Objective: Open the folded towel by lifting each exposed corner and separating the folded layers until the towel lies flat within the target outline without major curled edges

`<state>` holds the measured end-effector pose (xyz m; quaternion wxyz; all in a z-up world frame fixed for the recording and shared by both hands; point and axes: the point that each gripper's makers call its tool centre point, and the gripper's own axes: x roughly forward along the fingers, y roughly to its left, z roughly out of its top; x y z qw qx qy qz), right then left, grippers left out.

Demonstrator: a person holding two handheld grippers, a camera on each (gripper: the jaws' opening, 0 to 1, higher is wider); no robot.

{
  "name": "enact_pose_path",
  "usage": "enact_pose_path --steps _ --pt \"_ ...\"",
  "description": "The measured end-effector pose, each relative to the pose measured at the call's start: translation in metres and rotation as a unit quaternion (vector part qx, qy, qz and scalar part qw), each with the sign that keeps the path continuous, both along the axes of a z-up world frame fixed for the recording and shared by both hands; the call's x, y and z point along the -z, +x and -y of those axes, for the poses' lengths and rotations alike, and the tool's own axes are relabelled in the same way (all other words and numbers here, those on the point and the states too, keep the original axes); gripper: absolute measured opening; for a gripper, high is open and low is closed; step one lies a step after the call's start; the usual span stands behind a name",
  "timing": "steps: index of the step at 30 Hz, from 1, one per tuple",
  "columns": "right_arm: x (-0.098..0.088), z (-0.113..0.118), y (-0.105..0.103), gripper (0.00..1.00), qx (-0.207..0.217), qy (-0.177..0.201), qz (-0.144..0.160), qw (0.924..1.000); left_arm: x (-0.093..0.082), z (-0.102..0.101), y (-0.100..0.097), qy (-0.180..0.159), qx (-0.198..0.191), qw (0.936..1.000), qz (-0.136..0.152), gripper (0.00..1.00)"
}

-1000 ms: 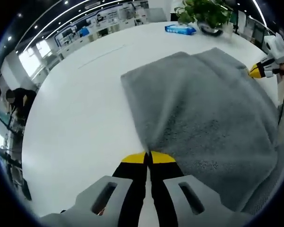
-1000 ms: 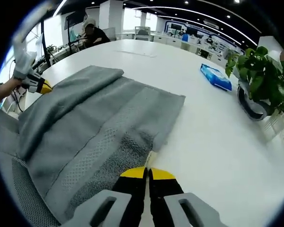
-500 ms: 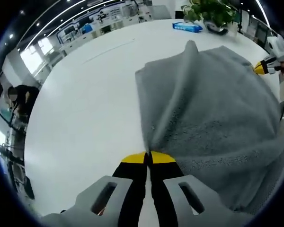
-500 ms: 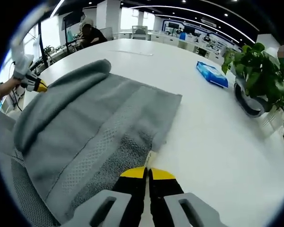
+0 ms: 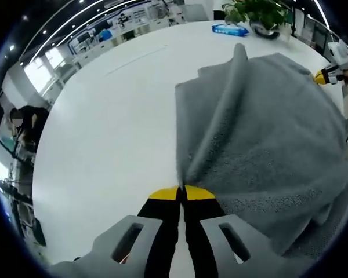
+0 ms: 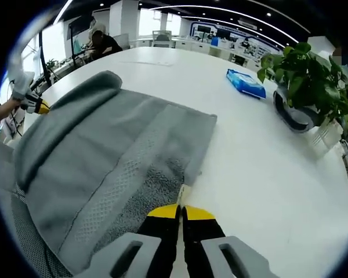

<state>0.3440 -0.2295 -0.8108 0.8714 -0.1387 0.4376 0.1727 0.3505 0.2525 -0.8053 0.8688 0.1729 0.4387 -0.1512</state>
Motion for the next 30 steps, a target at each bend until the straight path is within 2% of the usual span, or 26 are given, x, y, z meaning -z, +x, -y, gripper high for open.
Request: enact_pose_path --steps 7,30 --pt "0.000 0.005 0.000 0.00 0.007 0.002 0.002 1.0000 0.000 -0.006 0.000 -0.010 -0.001 0.9999 -0.003 0.01" --pt "-0.001 0.030 -0.001 0.00 0.038 0.003 0.004 0.9993 0.000 -0.024 0.000 -0.002 -0.012 0.9999 -0.004 0.01"
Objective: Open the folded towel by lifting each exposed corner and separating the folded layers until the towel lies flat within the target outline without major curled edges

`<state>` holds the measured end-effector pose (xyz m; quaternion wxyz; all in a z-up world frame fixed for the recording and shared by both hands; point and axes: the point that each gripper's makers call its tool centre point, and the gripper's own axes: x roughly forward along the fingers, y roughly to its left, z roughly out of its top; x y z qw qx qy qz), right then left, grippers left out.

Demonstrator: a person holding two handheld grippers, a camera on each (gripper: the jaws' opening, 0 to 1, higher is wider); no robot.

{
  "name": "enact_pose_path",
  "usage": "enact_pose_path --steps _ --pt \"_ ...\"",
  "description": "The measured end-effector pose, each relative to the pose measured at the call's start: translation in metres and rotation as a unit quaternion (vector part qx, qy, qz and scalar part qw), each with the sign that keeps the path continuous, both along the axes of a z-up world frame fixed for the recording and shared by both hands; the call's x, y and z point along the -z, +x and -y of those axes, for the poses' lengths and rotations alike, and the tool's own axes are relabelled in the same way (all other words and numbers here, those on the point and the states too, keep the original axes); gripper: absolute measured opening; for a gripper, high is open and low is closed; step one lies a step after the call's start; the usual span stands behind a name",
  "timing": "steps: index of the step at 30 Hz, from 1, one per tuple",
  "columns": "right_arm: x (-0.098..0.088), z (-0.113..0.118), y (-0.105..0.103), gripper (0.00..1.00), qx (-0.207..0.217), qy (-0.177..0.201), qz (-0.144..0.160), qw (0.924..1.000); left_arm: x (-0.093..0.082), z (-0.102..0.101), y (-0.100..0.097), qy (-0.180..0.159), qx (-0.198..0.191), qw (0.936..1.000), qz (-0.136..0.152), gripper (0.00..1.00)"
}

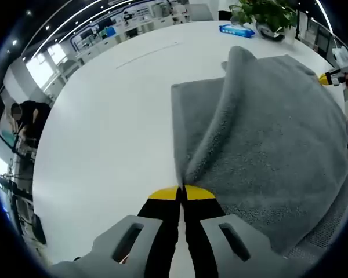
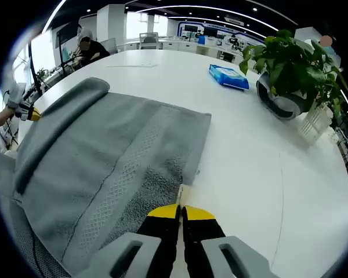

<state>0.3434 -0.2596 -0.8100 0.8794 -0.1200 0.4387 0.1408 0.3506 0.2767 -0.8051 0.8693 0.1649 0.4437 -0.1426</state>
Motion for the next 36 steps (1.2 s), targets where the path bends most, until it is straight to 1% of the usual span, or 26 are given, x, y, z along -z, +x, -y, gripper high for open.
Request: enact_pose_path --steps 24,30,36 --pt "-0.001 0.027 0.003 0.00 0.008 -0.021 -0.005 0.9997 0.000 -0.028 -0.003 0.013 -0.017 0.9998 -0.001 0.01" --pt "-0.001 0.033 0.005 0.00 0.011 -0.022 -0.007 0.9997 -0.001 -0.033 -0.005 0.016 -0.021 0.9997 -0.002 0.01" --pt "0.000 0.038 0.005 0.00 0.014 -0.024 -0.006 0.9996 0.001 -0.041 -0.004 0.019 -0.024 0.9995 -0.004 0.01"
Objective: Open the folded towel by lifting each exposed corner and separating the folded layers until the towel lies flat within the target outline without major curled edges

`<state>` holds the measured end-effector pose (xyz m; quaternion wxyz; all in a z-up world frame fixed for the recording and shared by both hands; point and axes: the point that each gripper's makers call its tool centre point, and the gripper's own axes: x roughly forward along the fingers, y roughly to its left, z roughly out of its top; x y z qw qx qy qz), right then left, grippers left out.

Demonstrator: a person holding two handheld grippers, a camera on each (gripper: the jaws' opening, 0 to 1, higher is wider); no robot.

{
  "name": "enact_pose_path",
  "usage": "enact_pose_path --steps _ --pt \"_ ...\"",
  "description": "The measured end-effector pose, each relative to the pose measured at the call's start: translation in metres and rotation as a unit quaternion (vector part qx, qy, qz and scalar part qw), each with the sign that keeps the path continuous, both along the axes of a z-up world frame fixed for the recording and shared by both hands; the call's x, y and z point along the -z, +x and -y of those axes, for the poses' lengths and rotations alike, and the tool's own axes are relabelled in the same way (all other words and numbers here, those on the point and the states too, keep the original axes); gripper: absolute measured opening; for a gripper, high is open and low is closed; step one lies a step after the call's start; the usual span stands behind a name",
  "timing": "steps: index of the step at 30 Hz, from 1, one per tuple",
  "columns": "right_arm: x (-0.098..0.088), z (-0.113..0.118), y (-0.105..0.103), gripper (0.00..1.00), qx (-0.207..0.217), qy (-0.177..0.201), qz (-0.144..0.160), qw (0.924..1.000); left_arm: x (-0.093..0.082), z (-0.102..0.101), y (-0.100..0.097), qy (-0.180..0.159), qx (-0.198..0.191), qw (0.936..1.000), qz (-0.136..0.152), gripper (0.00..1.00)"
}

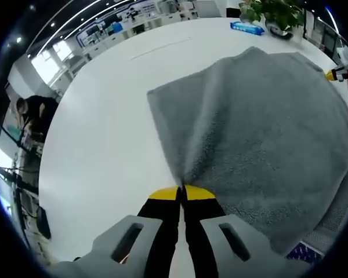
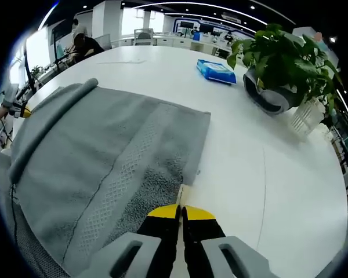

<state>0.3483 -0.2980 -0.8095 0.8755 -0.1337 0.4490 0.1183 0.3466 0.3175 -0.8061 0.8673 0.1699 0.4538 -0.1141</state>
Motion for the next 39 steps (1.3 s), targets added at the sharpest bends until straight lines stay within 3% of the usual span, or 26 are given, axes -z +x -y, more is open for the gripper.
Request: enact_pose_path --steps 39 --pt "0.000 0.036 -0.002 0.00 0.021 -0.010 -0.003 0.9997 -0.001 -0.045 0.003 0.023 -0.018 0.9996 -0.005 0.01"
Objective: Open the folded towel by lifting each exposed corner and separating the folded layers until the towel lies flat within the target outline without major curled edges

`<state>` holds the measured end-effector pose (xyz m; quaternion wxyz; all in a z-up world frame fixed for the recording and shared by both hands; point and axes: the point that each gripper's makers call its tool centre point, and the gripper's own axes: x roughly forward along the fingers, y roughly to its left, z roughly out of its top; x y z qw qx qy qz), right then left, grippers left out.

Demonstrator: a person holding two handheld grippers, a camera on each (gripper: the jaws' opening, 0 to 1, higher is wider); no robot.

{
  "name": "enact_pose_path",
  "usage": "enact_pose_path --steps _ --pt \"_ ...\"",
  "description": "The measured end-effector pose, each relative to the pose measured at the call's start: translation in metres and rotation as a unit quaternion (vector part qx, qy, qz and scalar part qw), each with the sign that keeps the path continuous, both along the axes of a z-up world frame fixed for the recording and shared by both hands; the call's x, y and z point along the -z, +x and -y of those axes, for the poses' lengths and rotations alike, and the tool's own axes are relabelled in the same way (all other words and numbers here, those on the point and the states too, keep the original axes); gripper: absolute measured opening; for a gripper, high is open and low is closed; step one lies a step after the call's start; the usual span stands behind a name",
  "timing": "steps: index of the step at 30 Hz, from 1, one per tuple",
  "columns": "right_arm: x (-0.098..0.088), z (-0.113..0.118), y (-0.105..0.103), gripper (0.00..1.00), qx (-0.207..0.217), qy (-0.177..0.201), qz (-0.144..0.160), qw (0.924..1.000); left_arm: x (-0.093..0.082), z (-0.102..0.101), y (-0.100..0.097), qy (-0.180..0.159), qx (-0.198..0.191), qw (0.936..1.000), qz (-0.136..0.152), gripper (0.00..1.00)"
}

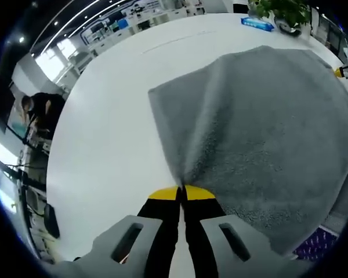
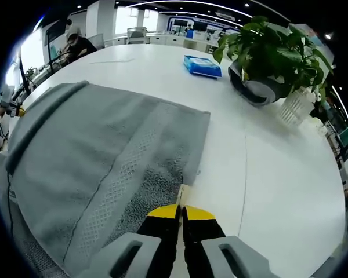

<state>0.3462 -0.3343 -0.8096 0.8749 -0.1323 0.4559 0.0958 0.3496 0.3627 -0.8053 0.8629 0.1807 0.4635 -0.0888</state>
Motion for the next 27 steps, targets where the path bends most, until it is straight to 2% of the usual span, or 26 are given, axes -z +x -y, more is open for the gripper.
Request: enact_pose_path --steps 11,23,25,26,27 --pt "0.001 0.007 0.005 0.00 -0.002 -0.010 -0.005 0.9999 0.001 -0.012 0.006 0.010 -0.001 0.9999 -0.005 0.01" --pt "0.001 0.009 0.007 0.00 -0.002 -0.007 -0.003 1.0000 0.000 -0.013 0.006 0.010 -0.001 1.0000 0.000 0.01" --pt "0.000 0.010 0.008 0.00 0.006 -0.001 0.004 1.0000 0.001 -0.015 0.008 0.002 -0.015 0.9999 0.005 0.01" --pt "0.000 0.009 0.008 0.00 0.018 0.014 0.008 0.9997 0.000 -0.014 0.007 -0.008 -0.027 0.9996 0.009 0.02" --pt "-0.001 0.004 0.008 0.00 0.037 0.043 0.010 0.9983 -0.001 -0.014 0.007 -0.015 -0.036 0.9992 0.013 0.03"
